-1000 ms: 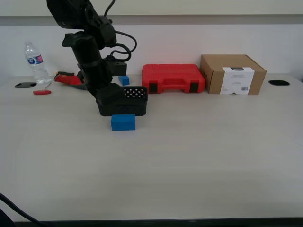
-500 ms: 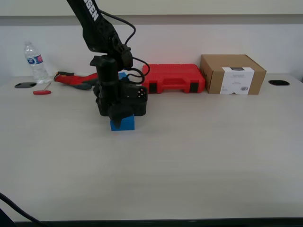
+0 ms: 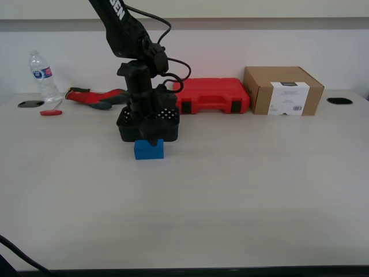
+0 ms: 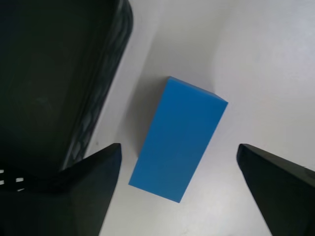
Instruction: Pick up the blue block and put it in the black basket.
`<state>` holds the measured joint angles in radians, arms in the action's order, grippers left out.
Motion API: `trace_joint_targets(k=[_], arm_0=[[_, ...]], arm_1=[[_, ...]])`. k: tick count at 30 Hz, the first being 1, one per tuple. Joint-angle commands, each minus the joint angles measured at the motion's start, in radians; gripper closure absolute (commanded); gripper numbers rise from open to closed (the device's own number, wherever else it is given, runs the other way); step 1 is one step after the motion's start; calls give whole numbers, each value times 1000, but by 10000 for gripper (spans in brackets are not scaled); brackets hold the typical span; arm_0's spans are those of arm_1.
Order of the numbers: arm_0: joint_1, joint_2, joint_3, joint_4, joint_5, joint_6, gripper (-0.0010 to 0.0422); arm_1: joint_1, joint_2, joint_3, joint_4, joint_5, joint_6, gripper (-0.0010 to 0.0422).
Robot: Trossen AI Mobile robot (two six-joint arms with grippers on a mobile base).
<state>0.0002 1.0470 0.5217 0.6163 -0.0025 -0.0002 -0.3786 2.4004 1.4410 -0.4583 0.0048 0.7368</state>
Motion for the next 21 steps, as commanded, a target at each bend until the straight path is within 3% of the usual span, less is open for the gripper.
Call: trace_joint_targets(k=[1,5,9,17,21], arm_0=[[0,0,1,3,0,0,413],[0,0,1,3,0,0,413],[0,0,1,3,0,0,413],[0,0,1,1,0,0,413],[0,0,1,3,0,0,413]], arm_1=[[-2,1,-3,24,-20,8,36],[-1,1,-3,92,-29,45,15],[-1,26,0,116,6,61,64],[-6,116,-3,93,14,66,215],[-2,146,1,113,29,76,249]])
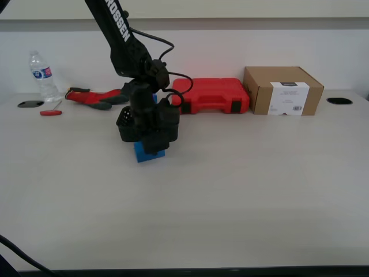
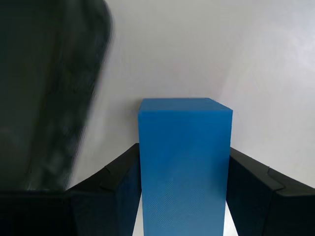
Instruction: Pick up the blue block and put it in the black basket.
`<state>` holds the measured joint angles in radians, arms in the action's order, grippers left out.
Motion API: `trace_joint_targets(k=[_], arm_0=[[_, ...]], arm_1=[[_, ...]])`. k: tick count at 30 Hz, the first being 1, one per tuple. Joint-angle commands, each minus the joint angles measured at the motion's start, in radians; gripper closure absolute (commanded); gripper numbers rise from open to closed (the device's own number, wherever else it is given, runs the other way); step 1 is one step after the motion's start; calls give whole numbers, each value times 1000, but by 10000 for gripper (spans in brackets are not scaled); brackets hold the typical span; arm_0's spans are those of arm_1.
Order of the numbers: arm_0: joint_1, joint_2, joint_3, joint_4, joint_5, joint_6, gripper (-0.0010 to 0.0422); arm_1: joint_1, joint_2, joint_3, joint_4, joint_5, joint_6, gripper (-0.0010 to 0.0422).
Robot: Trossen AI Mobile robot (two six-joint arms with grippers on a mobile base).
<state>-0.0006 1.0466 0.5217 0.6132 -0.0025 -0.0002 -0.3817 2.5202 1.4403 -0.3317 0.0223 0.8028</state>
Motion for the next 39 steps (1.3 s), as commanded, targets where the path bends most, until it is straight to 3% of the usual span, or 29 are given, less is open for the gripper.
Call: trace_joint_targets(k=[1,3,5,7,15,27,35,39], arm_0=[[1,0,1,8,0,0,413],[1,0,1,3,0,0,413],[1,0,1,4,0,0,413],[1,0,1,6,0,0,413],[1,0,1,2,0,0,413],[0,0,1,-1,0,0,413],[0,0,1,-1,0,0,413],[0,0,1,-1,0,0,413]], arm_1=[[1,41,2,-33,-1,23,259],[1,57,2,-76,-6,23,321],[2,41,2,-126,21,8,422],[3,-4,8,-150,27,7,407],[10,-250,108,-187,8,63,414],[52,-2,405,-199,-35,61,413],[133,28,439,-180,-25,56,413],[160,28,439,-185,3,-20,411]])
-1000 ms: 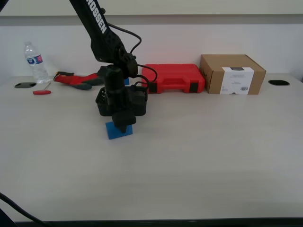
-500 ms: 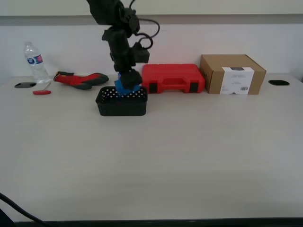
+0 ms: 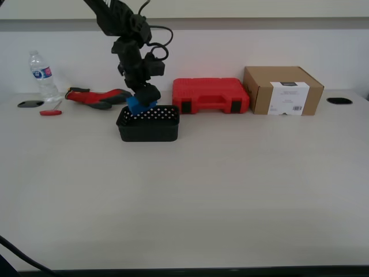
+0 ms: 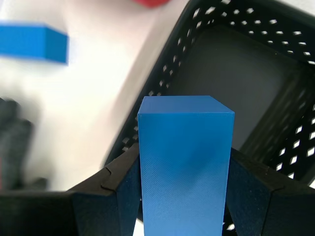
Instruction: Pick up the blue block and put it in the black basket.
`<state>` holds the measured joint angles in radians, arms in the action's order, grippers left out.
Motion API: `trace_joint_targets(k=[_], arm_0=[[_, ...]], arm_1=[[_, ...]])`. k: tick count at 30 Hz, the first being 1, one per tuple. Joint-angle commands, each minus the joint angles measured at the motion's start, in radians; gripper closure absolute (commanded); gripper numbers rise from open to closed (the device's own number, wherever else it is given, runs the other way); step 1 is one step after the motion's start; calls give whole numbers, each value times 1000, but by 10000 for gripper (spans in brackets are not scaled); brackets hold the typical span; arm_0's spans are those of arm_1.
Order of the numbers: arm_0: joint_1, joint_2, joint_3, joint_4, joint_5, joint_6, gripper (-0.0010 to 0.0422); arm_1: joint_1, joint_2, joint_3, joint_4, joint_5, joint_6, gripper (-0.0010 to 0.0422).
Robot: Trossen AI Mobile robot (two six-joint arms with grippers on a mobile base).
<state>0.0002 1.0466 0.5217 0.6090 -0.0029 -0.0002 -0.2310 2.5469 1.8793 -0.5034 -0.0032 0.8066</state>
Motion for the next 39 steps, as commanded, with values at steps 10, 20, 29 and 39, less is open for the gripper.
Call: trace_joint_targets(k=[10,20,29,39], arm_0=[[0,0,1,3,0,0,413],[0,0,1,3,0,0,413],[0,0,1,3,0,0,413],[0,0,1,3,0,0,413]], arm_1=[[10,1,-32,-18,29,-77,99],[7,0,-26,-28,49,-117,400],[2,0,-27,-16,83,-149,414],[1,0,-27,-5,37,-150,413]])
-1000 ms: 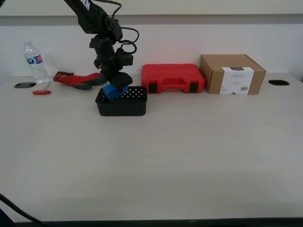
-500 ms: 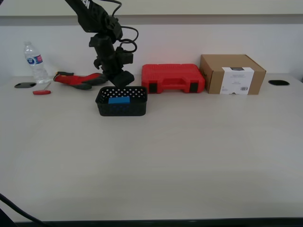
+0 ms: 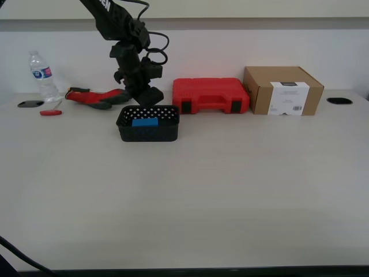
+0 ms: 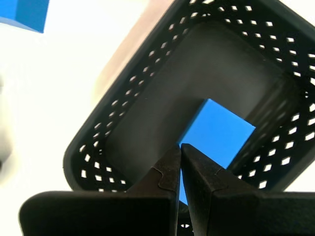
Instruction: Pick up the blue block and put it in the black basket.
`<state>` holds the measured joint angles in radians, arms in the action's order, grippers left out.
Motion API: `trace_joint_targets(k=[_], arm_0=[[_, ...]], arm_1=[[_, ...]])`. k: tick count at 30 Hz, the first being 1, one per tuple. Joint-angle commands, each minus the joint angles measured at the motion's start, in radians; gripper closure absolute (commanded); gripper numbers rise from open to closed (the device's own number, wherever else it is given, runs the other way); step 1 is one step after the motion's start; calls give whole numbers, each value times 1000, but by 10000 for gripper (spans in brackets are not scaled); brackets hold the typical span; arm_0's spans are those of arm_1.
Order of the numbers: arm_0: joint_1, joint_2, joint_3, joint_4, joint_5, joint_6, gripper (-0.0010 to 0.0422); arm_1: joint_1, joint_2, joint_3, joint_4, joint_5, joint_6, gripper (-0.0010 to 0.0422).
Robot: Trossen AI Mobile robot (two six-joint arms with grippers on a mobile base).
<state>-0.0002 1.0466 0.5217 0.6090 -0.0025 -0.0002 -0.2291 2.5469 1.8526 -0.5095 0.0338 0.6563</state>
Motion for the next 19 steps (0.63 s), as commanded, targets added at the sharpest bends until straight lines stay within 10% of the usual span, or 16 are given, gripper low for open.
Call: trace_joint_targets(k=[1,19], arm_0=[[0,0,1,3,0,0,413],[0,0,1,3,0,0,413]], arm_1=[[-1,0,0,3,0,0,413],[-1,0,0,12,0,0,413]])
